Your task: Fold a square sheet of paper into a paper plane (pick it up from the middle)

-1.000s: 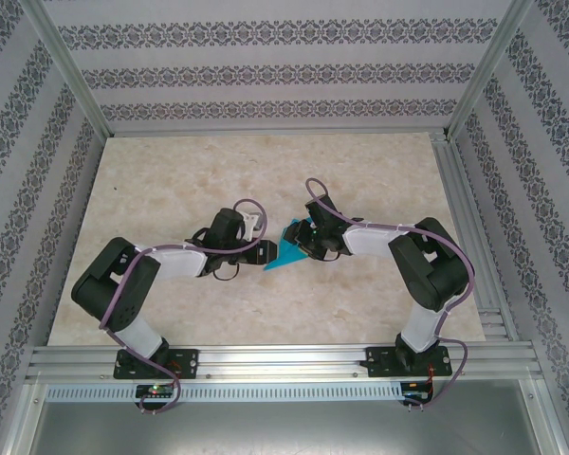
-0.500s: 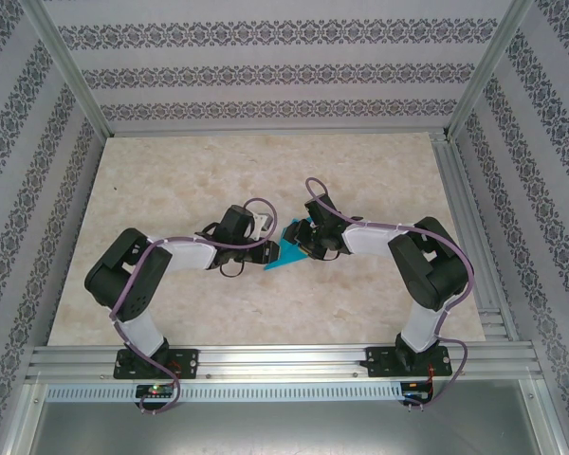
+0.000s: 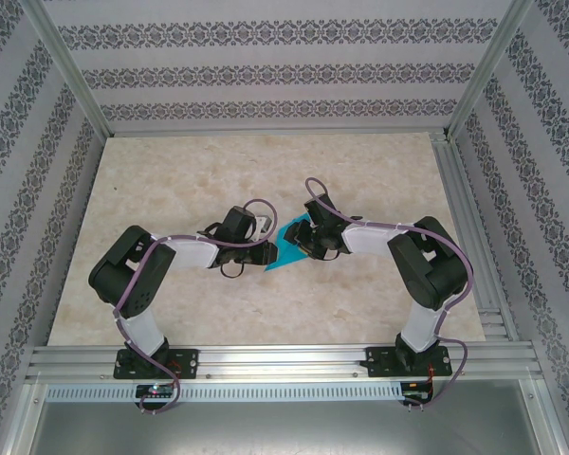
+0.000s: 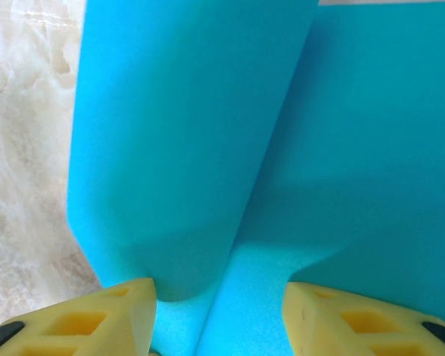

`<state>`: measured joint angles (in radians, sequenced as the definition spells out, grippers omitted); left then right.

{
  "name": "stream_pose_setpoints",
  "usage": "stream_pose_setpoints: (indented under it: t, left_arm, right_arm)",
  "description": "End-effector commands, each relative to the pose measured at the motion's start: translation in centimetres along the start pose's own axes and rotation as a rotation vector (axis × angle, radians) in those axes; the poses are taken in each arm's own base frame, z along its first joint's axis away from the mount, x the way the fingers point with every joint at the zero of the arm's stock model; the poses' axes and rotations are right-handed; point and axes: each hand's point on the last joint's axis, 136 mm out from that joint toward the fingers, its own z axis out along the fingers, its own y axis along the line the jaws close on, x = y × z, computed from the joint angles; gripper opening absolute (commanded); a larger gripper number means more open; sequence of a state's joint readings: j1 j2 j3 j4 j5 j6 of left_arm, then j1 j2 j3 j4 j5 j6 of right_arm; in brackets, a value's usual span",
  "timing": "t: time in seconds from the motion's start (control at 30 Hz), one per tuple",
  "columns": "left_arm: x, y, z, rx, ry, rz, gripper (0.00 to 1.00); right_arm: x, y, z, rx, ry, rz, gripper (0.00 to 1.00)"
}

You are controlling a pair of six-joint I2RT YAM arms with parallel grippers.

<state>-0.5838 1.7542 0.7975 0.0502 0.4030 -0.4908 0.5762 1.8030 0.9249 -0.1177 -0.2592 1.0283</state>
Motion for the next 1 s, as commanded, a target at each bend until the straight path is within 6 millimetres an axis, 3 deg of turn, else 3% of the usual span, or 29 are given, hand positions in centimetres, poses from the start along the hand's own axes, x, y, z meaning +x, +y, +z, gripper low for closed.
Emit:
stream_pose_setpoints:
  t: [0.0, 0.27, 0.63, 0.77, 0.97]
  left_arm:
    - [-0.8, -0.4, -0.9, -0.024, -0.022, -0.014, 0.28]
    - [-1.1, -1.3, -1.0, 0.024, -0.035, 0.002, 0.3]
    - [-1.5, 0.0, -0.7, -0.04, -0.051, -0.013, 0.27]
    - [-1.7, -0.8, -0.9, -0.006, -0.052, -0.017, 0.29]
    - [-2.6, -2.5, -2.7, 0.044, -0.108, 0.01, 0.36]
  right_arm:
    - [2.0, -9.5, 1.5, 0.336, 0.028, 0.061, 0.51]
    - [1.9, -9.9, 1.4, 0.352, 0.014, 0.075, 0.49]
    - [1.8, -10.3, 0.9, 0.352, -0.014, 0.107, 0.44]
    - [1.8, -10.5, 0.8, 0.36, -0.018, 0.113, 0.41]
    - [1.9, -10.9, 0.8, 0.372, -0.02, 0.122, 0.39]
